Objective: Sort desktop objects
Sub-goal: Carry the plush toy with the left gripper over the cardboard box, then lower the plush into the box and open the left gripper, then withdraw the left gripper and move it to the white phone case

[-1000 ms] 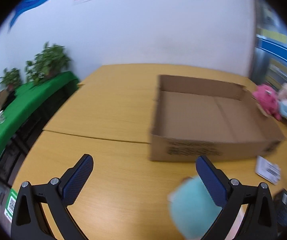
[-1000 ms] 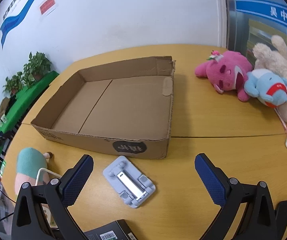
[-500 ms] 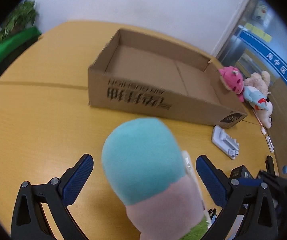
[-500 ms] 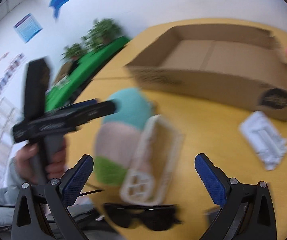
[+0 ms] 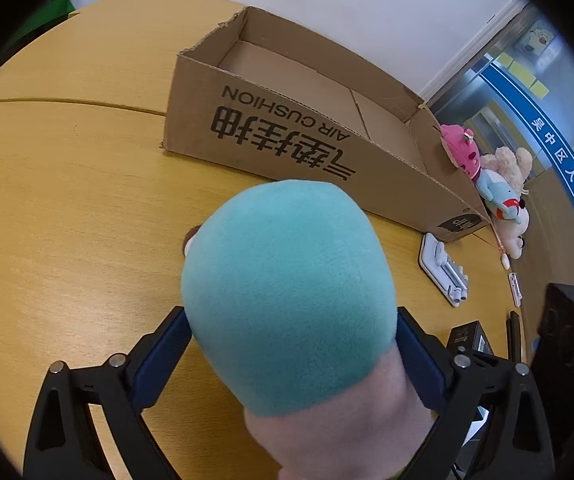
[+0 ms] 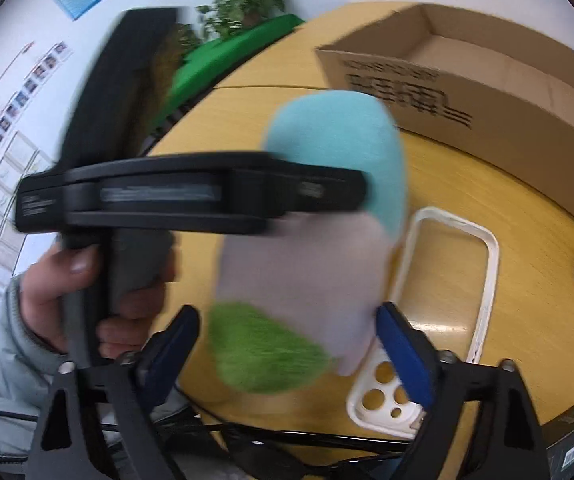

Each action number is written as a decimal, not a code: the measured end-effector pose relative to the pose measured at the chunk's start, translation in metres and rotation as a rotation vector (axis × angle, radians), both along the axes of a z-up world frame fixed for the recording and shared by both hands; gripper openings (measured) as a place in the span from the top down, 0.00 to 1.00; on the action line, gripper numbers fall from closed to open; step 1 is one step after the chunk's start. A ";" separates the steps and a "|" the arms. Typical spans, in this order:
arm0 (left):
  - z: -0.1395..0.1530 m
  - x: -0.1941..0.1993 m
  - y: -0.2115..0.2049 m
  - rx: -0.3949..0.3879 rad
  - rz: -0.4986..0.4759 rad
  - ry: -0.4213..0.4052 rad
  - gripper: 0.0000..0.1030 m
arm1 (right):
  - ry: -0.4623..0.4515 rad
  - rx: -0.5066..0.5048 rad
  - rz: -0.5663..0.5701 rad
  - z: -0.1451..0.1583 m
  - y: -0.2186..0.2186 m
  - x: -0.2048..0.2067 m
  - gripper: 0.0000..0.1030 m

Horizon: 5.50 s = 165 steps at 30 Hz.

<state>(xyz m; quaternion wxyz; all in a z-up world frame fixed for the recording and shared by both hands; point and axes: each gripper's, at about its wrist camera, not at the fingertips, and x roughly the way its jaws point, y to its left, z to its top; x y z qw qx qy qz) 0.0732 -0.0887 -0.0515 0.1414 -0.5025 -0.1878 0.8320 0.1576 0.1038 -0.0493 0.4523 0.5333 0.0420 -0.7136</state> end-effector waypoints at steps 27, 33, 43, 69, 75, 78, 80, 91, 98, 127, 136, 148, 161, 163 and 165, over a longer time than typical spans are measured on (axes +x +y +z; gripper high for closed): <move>0.070 -0.017 0.036 -0.007 -0.121 0.176 0.20 | 0.165 -0.064 0.028 0.053 0.012 0.011 0.37; 0.145 -0.039 0.049 -0.044 -0.170 0.382 0.20 | 0.331 -0.127 0.017 0.125 0.027 -0.003 0.37; 0.234 -0.098 0.056 -0.078 -0.207 0.619 0.20 | 0.565 -0.178 0.001 0.220 0.028 -0.052 0.37; 0.190 -0.315 0.030 -0.042 -0.248 0.471 0.21 | 0.423 -0.210 -0.097 0.194 -0.077 -0.276 0.37; 0.108 -0.354 0.027 -0.032 -0.248 0.285 0.21 | 0.250 -0.197 -0.151 0.113 -0.097 -0.312 0.37; 0.081 -0.366 0.032 -0.068 -0.239 0.204 0.21 | 0.174 -0.198 -0.171 0.080 -0.101 -0.324 0.37; 0.068 -0.370 0.035 -0.099 -0.233 0.170 0.21 | 0.123 -0.203 -0.183 0.058 -0.106 -0.331 0.37; 0.054 -0.375 0.025 -0.102 -0.246 0.102 0.21 | 0.073 -0.148 -0.176 0.026 -0.119 -0.323 0.32; 0.035 -0.378 0.026 -0.126 -0.252 0.002 0.20 | -0.001 -0.133 -0.168 0.021 -0.124 -0.310 0.33; 0.134 -0.236 0.001 -0.292 -0.074 0.386 0.15 | 0.251 -0.060 -0.250 0.112 -0.045 -0.262 0.00; 0.113 -0.146 0.027 -0.373 -0.046 0.445 0.13 | 0.382 0.099 -0.396 0.134 0.147 -0.202 0.00; 0.057 -0.122 0.037 -0.365 -0.076 0.296 0.13 | 0.298 0.147 -0.436 0.050 0.178 -0.223 0.00; 0.061 -0.092 0.033 -0.327 -0.071 0.265 0.13 | 0.314 0.172 -0.457 0.053 0.199 -0.196 0.00; 0.083 -0.077 0.034 -0.310 -0.057 0.328 0.13 | 0.340 0.155 -0.471 0.067 0.200 -0.178 0.00; 0.109 -0.052 0.040 -0.256 -0.055 0.410 0.13 | 0.379 0.122 -0.486 0.083 0.194 -0.159 0.00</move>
